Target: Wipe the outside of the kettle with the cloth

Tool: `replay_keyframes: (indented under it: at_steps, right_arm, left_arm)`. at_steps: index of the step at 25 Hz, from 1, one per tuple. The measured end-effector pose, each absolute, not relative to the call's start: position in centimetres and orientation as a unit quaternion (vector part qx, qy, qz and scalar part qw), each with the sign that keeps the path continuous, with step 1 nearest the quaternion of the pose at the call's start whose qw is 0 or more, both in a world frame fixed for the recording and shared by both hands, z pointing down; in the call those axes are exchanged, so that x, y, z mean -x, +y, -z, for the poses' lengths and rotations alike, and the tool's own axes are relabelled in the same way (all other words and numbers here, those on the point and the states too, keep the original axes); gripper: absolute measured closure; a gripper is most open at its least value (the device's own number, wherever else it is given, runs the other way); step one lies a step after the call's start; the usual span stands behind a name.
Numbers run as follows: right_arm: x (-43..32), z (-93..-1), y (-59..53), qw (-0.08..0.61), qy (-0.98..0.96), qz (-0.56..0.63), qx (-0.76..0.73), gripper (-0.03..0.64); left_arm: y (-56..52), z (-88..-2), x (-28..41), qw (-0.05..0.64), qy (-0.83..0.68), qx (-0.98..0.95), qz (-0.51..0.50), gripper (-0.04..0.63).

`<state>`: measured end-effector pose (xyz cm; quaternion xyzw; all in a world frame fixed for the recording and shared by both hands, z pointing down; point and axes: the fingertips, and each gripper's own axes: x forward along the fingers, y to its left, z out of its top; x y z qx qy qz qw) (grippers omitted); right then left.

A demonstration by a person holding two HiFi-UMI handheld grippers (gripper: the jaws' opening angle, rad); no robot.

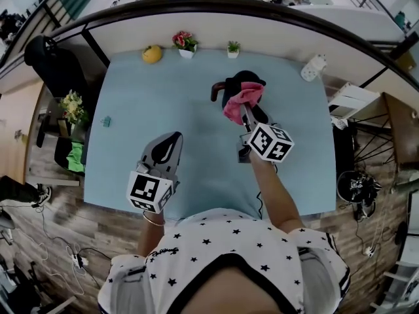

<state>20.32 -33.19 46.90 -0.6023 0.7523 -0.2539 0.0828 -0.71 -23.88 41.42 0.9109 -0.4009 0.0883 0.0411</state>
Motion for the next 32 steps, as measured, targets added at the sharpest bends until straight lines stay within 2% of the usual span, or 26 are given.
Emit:
replay_keyframes:
  at_steps: [10,32]
  right_arm:
    - [-19.0,-51.2,-33.9,0.048,0.737,0.298,0.604,0.531]
    - [-19.2,-62.6,-32.0,-0.044,0.693,0.386,0.608,0.531]
  left_arm:
    - [-24.2,-41.7,2.9,0.047,-0.423,-0.900,-0.093,0.565]
    - [-25.9,-42.7,2.2,0.051,-0.417,-0.900,-0.116,0.565]
